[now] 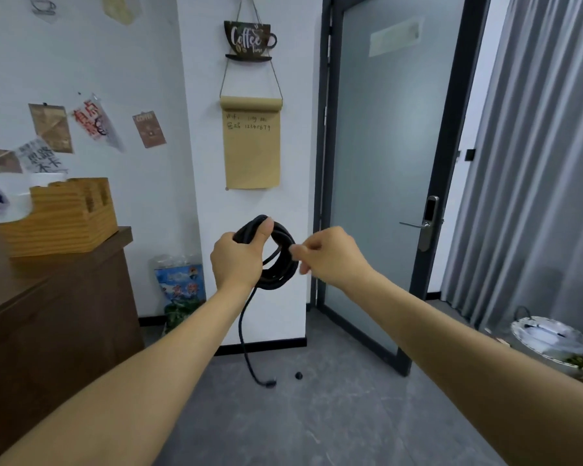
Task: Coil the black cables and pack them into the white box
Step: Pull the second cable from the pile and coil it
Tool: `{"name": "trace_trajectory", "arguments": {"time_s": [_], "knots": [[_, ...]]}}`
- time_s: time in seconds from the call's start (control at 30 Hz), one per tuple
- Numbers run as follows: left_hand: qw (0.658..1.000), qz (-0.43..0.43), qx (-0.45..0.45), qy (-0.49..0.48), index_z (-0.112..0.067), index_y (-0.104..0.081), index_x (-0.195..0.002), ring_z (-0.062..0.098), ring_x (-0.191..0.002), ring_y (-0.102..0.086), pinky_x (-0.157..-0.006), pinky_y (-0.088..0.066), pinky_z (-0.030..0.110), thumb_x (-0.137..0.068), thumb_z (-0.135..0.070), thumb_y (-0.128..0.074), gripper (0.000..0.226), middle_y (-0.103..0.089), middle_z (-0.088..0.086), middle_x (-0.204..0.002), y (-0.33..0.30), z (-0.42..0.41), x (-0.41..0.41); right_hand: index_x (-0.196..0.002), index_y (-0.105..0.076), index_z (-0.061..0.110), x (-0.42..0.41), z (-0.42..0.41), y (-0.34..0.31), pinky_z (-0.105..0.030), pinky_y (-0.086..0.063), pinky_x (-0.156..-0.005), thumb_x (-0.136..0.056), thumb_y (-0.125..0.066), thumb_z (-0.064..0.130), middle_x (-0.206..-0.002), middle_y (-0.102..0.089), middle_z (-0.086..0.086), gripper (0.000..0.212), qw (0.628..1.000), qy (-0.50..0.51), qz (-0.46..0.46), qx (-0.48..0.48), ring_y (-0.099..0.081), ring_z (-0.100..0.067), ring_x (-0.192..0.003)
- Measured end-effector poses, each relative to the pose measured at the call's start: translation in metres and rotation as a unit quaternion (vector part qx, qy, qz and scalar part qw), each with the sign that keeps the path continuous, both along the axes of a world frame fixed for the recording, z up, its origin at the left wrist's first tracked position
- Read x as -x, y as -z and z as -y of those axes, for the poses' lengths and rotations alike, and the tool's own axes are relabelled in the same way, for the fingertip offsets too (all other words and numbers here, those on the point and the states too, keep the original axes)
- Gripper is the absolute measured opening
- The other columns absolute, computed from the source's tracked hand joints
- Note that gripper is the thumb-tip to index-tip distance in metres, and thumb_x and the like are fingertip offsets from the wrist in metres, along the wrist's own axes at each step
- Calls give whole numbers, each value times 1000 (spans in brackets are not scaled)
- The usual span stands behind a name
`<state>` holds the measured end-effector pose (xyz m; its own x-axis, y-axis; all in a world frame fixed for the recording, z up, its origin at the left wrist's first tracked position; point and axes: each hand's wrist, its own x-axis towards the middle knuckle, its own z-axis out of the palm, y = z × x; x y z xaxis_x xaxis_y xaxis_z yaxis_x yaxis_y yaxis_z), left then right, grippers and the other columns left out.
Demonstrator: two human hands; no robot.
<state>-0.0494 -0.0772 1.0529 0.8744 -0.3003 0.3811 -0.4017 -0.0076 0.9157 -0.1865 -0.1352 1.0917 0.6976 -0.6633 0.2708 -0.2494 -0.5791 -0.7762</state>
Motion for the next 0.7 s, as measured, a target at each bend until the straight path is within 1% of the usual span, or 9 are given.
{"name": "trace_trajectory", "arguments": {"time_s": [0.07, 0.13, 0.23, 0.27, 0.33, 0.43, 0.53, 0.6, 0.7], "knots": [[1000, 26, 4, -15, -10, -47, -73, 13, -58, -44, -49, -29, 25, -75, -67, -60, 58, -46, -4, -63, -1, 1, 1, -87, -69, -3, -13, -8, 0, -20, -47, -51, -92, -57, 24, -66, -66, -6, 30, 998, 5, -15, -57, -54, -13, -51], [998, 46, 21, -21, -8, -50, -75, 14, -59, -47, -50, -32, 26, -74, -66, -61, 59, -49, -3, -64, -3, 0, 2, -90, -67, -5, -27, -16, 2, -22, -52, -53, -91, -58, 23, -66, -66, -10, 29, 993, 16, -1, -115, -57, -14, -50], [997, 52, 47, -23, -8, -55, -84, 12, -64, -51, -53, -37, 24, -75, -62, -64, 56, -53, -4, -71, -8, -5, 2, -86, -67, -3, -47, -21, 6, -33, -57, -67, -86, -61, 16, -70, -64, -11, 20, 984, 55, 37, -167, -57, -19, -53], [997, 51, 50, -19, -8, -54, -86, 10, -65, -50, -53, -37, 22, -75, -60, -65, 54, -53, -5, -72, -10, -7, 2, -84, -66, 0, -50, -24, 7, -34, -57, -69, -86, -61, 13, -73, -63, -11, 15, 977, 62, 52, -197, -55, -20, -53], [997, 56, 49, -6, -9, -53, -87, 7, -65, -50, -54, -36, 21, -76, -58, -67, 52, -53, -6, -73, -12, -12, -2, -79, -61, 5, -54, -29, 4, -30, -55, -63, -87, -58, 10, -72, -58, -10, 10, 959, 62, 85, -262, -50, -18, -52], [997, 63, 34, 11, -9, -52, -86, 7, -63, -47, -54, -35, 21, -78, -55, -66, 48, -51, -6, -71, -15, -21, -13, -69, -55, 6, -49, -31, -5, -22, -43, -47, -88, -53, 12, -58, -48, -3, 20, 941, 34, 114, -317, -41, -14, -47], [996, 76, 31, 30, -11, -53, -88, 6, -65, -48, -56, -38, 20, -79, -50, -67, 43, -52, -7, -72, -17, -28, -19, -64, -52, 9, -42, -28, -13, -20, -38, -43, -85, -53, 15, -47, -38, 3, 22, 912, -9, 116, -393, -30, -10, -36], [996, 75, 41, 40, -12, -53, -89, 6, -66, -49, -57, -39, 20, -79, -49, -68, 41, -53, -7, -74, -19, -27, -18, -63, -51, 11, -41, -25, -14, -22, -45, -50, -84, -54, 16, -49, -38, 2, 22, 901, -15, 127, -415, -33, -10, -40], [995, 59, 63, 43, -12, -53, -91, 6, -66, -49, -59, -39, 20, -79, -48, -68, 41, -52, -7, -75, -22, -22, -15, -65, -56, 10, -43, -25, -12, -26, -52, -71, -83, -58, 13, -60, -51, -1, 18, 890, -8, 166, -425, -51, -13, -62]]}}
